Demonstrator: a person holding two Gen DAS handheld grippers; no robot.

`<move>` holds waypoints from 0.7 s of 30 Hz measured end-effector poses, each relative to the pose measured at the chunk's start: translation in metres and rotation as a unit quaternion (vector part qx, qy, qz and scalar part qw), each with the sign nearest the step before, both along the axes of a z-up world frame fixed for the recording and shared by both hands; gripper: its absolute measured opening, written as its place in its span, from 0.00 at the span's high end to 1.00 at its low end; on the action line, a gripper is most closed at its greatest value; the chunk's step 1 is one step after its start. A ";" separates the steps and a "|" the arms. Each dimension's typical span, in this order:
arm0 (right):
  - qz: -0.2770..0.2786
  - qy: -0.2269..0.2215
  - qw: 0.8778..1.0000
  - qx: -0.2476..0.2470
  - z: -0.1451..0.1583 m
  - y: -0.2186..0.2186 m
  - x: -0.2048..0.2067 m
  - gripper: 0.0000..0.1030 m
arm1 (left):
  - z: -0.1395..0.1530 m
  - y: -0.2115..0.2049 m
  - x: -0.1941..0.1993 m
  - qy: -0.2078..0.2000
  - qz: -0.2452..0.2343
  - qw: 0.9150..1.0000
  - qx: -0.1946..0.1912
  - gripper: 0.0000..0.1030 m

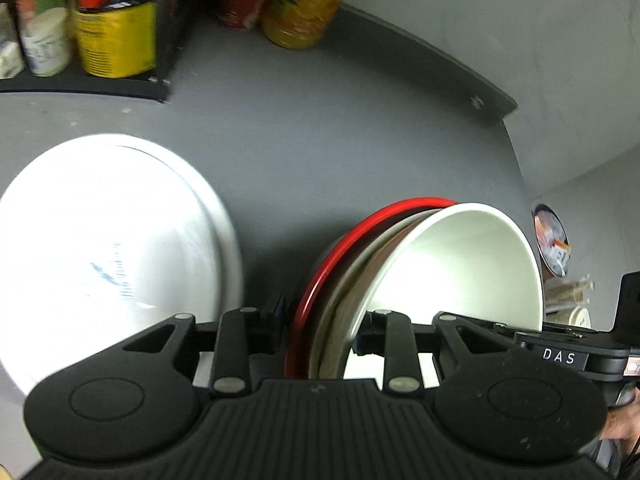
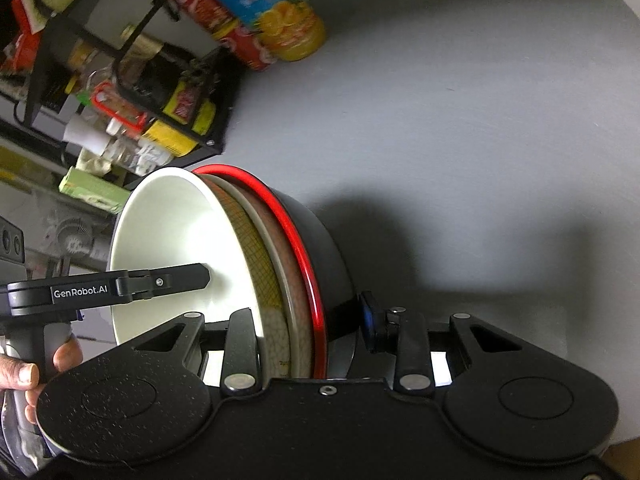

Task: Organize plates and bowls
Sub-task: 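Lift the red bowl stack with both grippers and carry it over the plates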

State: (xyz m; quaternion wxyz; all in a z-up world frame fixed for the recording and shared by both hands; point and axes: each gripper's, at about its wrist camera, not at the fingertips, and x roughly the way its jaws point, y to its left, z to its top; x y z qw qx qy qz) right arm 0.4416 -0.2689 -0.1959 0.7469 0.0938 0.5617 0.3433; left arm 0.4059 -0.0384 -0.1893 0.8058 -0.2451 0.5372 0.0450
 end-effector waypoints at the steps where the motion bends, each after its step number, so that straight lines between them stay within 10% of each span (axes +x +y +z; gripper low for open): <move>1: 0.006 -0.002 1.000 0.000 0.002 0.004 0.000 0.69 | 0.002 0.005 -0.002 -0.001 0.005 1.000 0.001 0.71; 21: 0.085 -0.016 0.996 0.010 0.025 0.093 -0.008 0.69 | 0.038 0.091 -0.043 -0.031 0.086 0.996 0.018 0.71</move>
